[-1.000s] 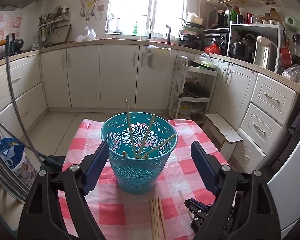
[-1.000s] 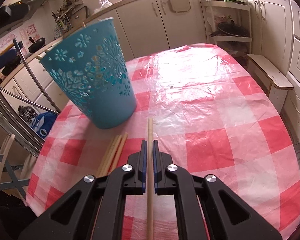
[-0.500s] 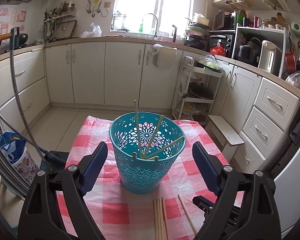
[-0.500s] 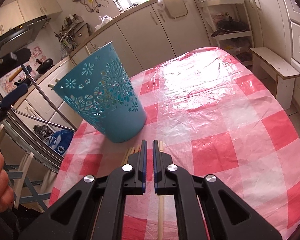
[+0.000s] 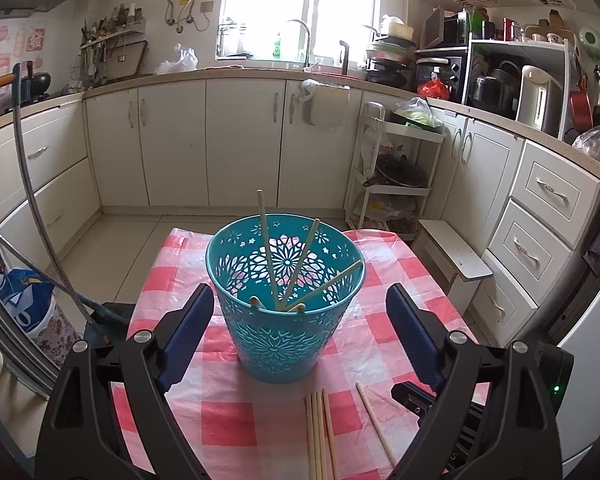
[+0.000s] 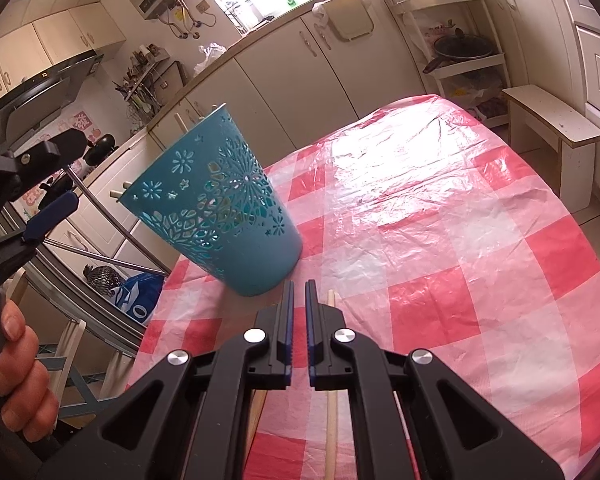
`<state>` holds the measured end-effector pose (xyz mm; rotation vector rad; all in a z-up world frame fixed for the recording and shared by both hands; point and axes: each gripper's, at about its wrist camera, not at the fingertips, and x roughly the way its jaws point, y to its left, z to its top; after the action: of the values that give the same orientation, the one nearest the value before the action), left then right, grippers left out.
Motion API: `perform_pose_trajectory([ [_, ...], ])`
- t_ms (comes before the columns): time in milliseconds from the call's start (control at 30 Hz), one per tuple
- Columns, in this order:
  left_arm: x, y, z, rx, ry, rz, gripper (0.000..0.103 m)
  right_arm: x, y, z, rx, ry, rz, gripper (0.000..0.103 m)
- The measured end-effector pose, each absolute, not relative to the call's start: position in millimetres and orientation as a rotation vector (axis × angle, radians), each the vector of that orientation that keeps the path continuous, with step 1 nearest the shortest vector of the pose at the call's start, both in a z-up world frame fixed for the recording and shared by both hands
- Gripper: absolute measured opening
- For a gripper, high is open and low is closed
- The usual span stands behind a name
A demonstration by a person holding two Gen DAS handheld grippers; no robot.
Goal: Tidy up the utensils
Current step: 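Close the right tool on a single wooden stick near the bundle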
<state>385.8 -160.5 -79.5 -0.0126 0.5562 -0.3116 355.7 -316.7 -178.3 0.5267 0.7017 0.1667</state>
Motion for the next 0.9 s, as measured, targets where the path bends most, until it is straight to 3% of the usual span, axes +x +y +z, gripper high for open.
perform_pose_trajectory([
  [900, 388.7, -160.2, -85.1, -0.004, 0.569, -0.310, 0.084, 354.9, -320.1, -171.7, 0.574, 0.673, 0.212, 0.006],
])
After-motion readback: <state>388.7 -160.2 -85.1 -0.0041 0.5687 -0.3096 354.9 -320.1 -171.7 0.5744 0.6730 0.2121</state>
